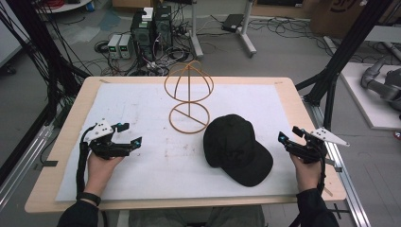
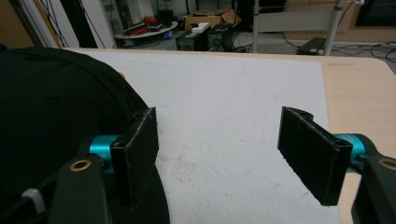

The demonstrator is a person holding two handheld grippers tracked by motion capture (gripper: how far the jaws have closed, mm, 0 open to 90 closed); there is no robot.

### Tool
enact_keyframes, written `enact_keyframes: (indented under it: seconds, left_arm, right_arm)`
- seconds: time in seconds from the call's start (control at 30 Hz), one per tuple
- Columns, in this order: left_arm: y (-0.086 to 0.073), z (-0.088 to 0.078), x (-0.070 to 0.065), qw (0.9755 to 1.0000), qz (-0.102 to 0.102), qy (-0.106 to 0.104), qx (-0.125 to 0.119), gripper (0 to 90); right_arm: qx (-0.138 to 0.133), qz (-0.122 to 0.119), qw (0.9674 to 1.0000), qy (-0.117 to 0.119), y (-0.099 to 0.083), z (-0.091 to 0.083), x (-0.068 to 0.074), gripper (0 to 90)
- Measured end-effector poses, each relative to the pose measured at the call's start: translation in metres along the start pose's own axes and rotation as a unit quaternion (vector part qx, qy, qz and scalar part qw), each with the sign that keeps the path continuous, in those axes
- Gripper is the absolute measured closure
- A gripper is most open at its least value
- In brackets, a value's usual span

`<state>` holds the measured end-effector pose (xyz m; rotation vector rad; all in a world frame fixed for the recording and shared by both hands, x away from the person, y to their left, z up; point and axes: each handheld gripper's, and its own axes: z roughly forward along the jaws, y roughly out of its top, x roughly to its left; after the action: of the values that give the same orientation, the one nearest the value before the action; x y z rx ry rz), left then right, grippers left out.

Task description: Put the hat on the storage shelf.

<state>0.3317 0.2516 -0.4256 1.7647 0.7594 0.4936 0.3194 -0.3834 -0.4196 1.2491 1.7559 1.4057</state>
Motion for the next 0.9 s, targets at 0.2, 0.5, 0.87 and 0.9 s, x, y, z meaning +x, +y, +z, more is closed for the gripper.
enact_keyframes:
  seconds: [0.2, 0.5, 0.87, 0.9]
  left_arm:
    - [0.002, 0.002, -0.004, 0.9999, 0.000, -0.013, -0.001, 19.5]
    - [0.015, 0.023, -0.032, 0.9974, -0.001, -0.072, -0.008, 19.7]
    - [0.031, 0.058, -0.072, 0.9899, 0.003, -0.141, -0.011, 19.1]
    - [0.031, 0.058, -0.072, 0.9899, 0.003, -0.141, -0.011, 19.0]
  right_arm:
    - [0.002, 0.004, 1.0000, -0.005, -0.001, 0.001, -0.001, 28.9]
    - [0.006, 0.003, 0.9999, -0.008, -0.001, 0.001, 0.000, 28.9]
    - [0.005, 0.003, 0.9999, -0.014, -0.001, 0.001, 0.000, 28.9]
    - [0.005, 0.003, 0.9999, -0.014, -0.001, 0.001, 0.000, 28.9]
